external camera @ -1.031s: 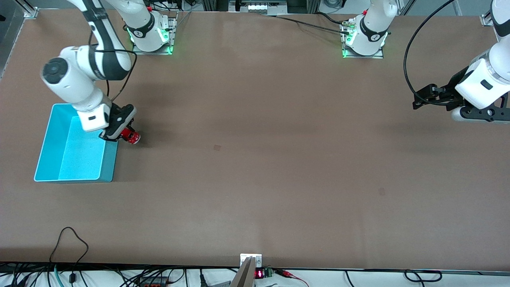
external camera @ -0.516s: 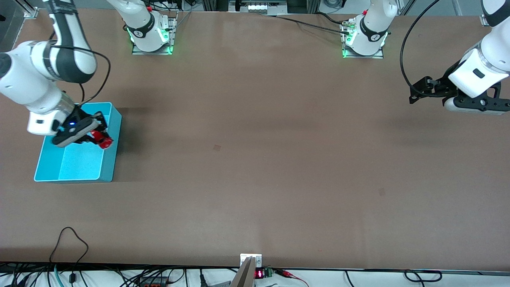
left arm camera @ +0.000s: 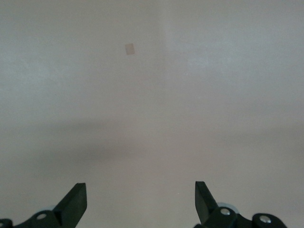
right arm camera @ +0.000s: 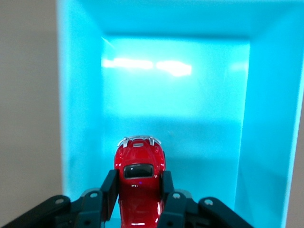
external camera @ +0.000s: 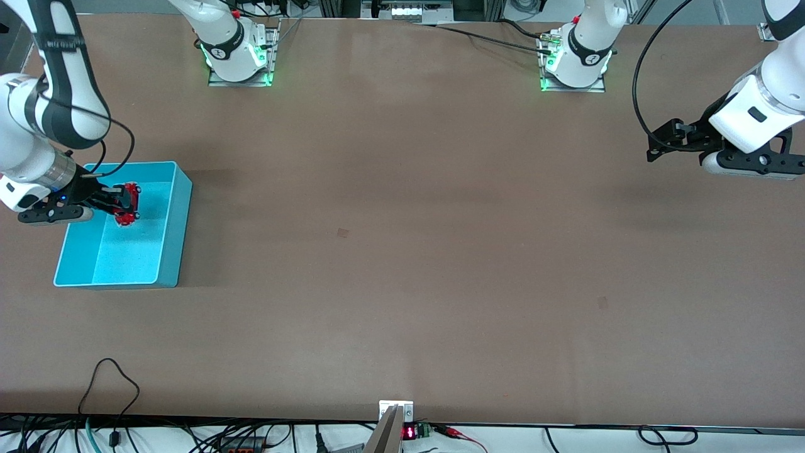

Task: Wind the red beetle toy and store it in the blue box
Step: 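Lower the car into the blue box and open the right gripper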

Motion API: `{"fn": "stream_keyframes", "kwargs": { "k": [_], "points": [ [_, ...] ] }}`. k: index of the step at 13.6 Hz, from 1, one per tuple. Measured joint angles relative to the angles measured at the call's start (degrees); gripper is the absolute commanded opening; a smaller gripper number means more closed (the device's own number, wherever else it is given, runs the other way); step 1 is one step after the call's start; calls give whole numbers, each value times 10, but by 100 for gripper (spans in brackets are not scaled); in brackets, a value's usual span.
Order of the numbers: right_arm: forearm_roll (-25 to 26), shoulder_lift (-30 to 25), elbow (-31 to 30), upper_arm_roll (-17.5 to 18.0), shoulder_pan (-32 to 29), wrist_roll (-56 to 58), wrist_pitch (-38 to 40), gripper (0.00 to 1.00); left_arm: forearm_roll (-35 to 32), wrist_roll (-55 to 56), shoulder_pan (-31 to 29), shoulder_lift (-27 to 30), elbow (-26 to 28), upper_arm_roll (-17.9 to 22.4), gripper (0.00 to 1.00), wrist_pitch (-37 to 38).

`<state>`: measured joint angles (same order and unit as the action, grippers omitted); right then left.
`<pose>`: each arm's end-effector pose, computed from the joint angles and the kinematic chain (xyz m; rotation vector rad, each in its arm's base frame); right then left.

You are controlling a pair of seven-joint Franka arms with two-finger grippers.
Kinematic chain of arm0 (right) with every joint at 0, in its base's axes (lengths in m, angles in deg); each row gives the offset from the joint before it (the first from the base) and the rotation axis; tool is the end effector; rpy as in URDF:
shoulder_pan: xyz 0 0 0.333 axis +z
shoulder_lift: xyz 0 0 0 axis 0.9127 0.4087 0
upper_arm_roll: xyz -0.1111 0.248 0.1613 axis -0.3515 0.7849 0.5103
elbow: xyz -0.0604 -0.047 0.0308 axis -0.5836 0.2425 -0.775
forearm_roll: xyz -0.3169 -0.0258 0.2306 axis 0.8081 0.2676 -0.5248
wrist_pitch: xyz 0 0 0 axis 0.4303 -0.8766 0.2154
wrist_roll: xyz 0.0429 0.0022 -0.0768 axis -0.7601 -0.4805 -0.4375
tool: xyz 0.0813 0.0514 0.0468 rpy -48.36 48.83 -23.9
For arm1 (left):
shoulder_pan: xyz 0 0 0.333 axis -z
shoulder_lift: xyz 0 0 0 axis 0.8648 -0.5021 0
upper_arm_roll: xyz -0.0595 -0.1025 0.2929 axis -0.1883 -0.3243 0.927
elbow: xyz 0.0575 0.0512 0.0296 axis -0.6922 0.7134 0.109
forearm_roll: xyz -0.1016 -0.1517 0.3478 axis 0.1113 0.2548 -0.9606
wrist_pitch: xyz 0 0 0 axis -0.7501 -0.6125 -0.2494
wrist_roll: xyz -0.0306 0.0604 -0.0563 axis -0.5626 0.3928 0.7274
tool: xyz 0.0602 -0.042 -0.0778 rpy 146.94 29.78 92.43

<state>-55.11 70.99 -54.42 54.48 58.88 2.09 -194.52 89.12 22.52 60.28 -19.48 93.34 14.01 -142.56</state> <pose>0.5339 -0.1596 0.2998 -3.1225 -0.0479 0.0040 0.5406 -0.0358 0.5756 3.1037 -0.0778 -0.0854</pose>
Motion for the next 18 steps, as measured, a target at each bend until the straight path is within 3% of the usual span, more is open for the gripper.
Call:
{"fn": "stream_keyframes", "kwargs": {
  "k": [3, 4, 6, 7, 8, 12, 16, 18],
  "points": [
    [2, 41, 1, -5, 1, -51, -2, 2, 0, 0, 0, -1, -15, 0, 100, 8],
    [2, 51, 1, -5, 1, -59, -3, 11, 0, 0, 0, -1, -19, 0, 100, 15],
    [5, 66, 1, -13, 1, -61, -6, 16, 0, 0, 0, -1, -23, 0, 100, 20],
    [9, 72, 1, -19, 1, -61, -12, 25, 0, 0, 1, -1, -25, -1, 100, 20],
    [12, 75, 1, -22, 1, -61, -16, 47, 0, 0, 2, -1, -28, -2, 100, 20],
    [22, 75, 9, -23, 4, -61, -19, 98, 0, 0, 6, -1, -35, -3, 100, 20],
    [23, 61, 23, -21, 15, -61, -16, 100, 0, 0, 6, -3, -36, -3, 100, 21],
    [23, 33, 48, -13, 20, -61, 30, 100, 0, 0, 6, -3, -36, -3, 100, 21]
  ]
}}
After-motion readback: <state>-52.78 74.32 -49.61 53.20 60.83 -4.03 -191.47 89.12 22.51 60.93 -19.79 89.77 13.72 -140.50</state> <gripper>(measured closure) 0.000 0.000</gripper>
